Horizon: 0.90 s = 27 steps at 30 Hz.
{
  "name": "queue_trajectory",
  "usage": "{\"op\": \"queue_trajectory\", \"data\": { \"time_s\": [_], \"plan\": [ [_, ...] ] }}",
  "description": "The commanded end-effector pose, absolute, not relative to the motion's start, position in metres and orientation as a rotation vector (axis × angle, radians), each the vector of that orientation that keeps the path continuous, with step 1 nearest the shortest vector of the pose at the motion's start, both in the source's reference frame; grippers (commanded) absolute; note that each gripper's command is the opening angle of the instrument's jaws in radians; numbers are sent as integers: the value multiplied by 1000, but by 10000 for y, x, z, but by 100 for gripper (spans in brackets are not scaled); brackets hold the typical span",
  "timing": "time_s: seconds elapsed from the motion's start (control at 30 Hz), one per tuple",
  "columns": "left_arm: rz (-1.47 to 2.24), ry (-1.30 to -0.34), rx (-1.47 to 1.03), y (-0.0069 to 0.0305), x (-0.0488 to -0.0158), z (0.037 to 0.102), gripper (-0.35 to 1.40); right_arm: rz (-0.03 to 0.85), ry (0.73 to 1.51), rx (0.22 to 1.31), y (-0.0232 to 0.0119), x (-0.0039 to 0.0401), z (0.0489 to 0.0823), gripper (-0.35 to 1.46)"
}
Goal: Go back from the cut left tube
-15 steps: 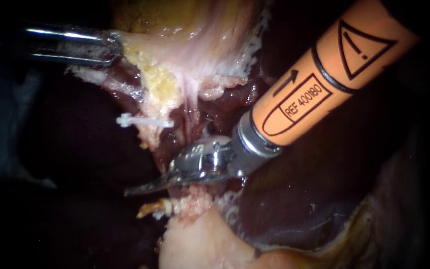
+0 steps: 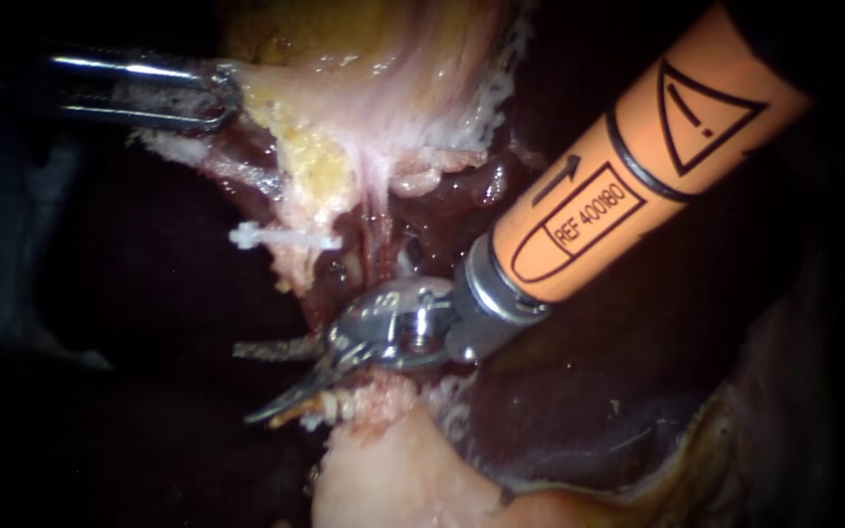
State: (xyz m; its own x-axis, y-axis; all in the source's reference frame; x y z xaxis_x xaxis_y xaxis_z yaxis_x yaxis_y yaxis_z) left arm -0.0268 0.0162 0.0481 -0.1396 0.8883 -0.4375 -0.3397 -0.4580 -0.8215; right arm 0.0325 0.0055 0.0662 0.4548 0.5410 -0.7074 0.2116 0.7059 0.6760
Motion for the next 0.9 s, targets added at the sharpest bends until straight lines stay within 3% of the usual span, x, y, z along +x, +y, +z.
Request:
{"op": "queue_trajectory", "data": {
  "time_s": [0.03, 0.23, 0.4, 0.53, 0.67, 0.9],
  "plan": [
    [1742, -699, -1213, 162, -268, 481, -35, 231, 1108, 800, 55, 325, 662, 128],
    [1742, -699, -1213, 162, -267, 481, -35, 270, 1111, 737, 59, 313, 656, 136],
    [1742, -700, -1214, 164, -266, 483, -35, 268, 1129, 521, 63, 279, 636, 143],
    [1742, -700, -1214, 164, -265, 483, -35, 193, 1133, 366, 64, 239, 617, 143],
    [1742, -700, -1214, 164, -265, 483, -35, 153, 1075, 281, 69, 202, 604, 143],
    [1743, -701, -1214, 164, -265, 484, -35, 118, 964, 244, 96, 140, 580, 143]
  ]
}}
